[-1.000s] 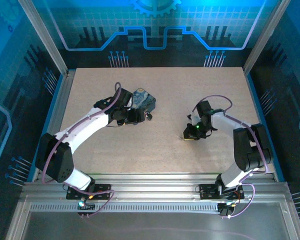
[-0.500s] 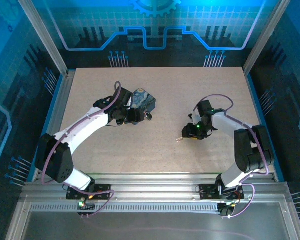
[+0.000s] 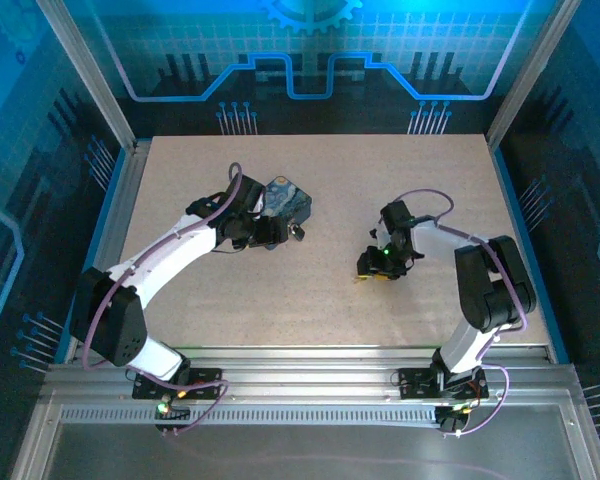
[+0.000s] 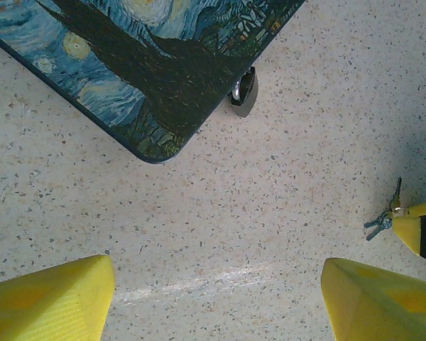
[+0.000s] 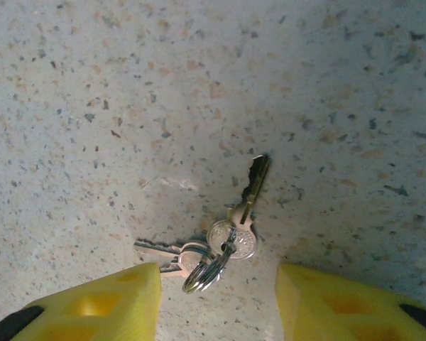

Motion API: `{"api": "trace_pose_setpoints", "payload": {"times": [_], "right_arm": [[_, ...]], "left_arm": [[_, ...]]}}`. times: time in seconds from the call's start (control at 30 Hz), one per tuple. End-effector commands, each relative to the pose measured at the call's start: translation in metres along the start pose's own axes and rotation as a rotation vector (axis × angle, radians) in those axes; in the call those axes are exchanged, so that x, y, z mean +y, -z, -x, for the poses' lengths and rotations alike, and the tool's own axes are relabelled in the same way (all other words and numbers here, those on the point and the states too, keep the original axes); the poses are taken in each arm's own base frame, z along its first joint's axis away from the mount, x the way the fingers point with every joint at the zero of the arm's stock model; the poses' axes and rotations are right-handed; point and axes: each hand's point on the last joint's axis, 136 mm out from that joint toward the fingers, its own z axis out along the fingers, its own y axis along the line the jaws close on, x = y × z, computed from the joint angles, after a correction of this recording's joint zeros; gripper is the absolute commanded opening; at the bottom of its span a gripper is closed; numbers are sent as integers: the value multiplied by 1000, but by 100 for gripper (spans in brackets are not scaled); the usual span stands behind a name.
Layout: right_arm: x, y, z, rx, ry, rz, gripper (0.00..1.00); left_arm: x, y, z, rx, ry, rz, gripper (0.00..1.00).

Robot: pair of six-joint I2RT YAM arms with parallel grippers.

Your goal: Unlock a padlock with a key

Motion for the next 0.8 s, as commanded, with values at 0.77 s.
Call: {"api": "trace_pose_setpoints", "payload": {"times": [0.77], "right_arm": [[42,-26,15,-57,-175,-92,35]], "left_arm": [[14,13,-7,-31,-50,40,78]]}}
